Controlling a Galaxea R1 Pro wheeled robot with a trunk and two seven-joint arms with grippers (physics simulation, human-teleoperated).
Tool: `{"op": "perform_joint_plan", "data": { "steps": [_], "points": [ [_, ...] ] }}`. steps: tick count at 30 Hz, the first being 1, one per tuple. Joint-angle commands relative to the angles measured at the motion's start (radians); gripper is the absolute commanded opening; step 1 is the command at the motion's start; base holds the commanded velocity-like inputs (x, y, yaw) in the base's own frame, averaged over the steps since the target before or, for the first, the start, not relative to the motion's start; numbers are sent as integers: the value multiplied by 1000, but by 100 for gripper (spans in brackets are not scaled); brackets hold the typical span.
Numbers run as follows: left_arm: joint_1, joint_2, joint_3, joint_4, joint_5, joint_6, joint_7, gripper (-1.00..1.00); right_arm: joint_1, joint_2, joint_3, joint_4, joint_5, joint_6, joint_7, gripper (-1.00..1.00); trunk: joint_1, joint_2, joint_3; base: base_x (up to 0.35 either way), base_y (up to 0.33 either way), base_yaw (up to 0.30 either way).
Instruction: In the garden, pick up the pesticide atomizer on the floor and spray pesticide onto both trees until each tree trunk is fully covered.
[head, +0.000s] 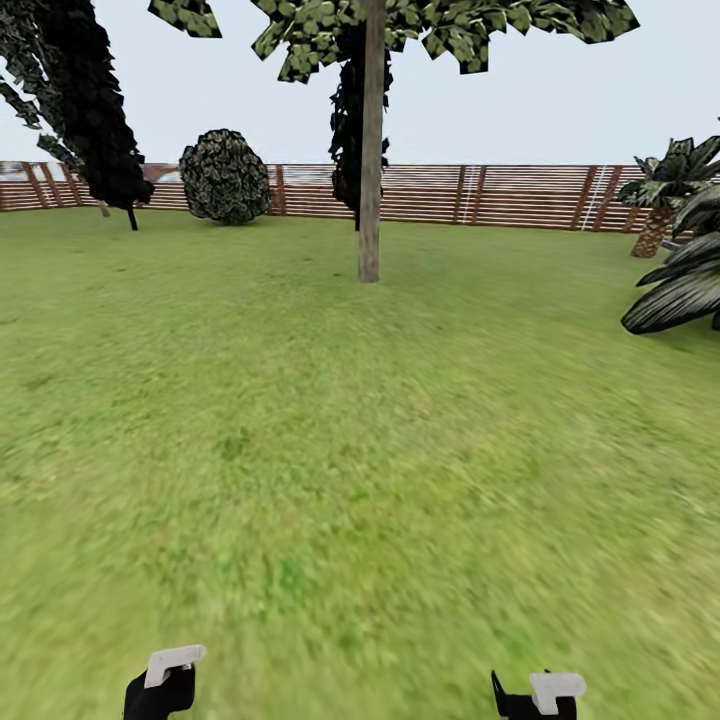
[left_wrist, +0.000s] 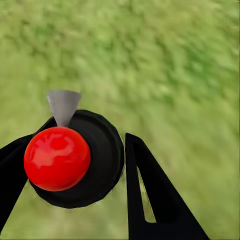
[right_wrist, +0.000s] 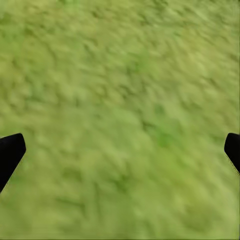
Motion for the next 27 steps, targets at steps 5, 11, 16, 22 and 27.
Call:
{"op": "perform_joint_plan", "data": {
  "steps": [5, 11, 16, 22, 27],
  "points": [
    [-1, 0, 4, 1, 1, -3, -4, -100, -1, 0, 0, 1, 1, -3, 0, 100, 0, 0, -1, 338, 0, 0],
    [-1, 0, 4, 1, 1, -3, -4, -100, -1, 0, 0, 1, 1, -3, 0, 100, 0, 0, -1, 338, 0, 0],
    [-1, 0, 4, 1, 1, -3, -4, -100, -1, 0, 0, 1, 1, -3, 0, 100, 0, 0, -1, 338, 0, 0],
    [-1, -1, 4, 1, 1, -3, -4, -100, -1, 0, 0, 1, 1, -3, 0, 100, 0, 0, -1, 338, 0, 0],
    [-1, 0, 4, 1, 1, -3, -4, -100, -1, 0, 0, 1, 1, -3, 0, 100, 0, 0, -1, 338, 0, 0]
  ]
}}
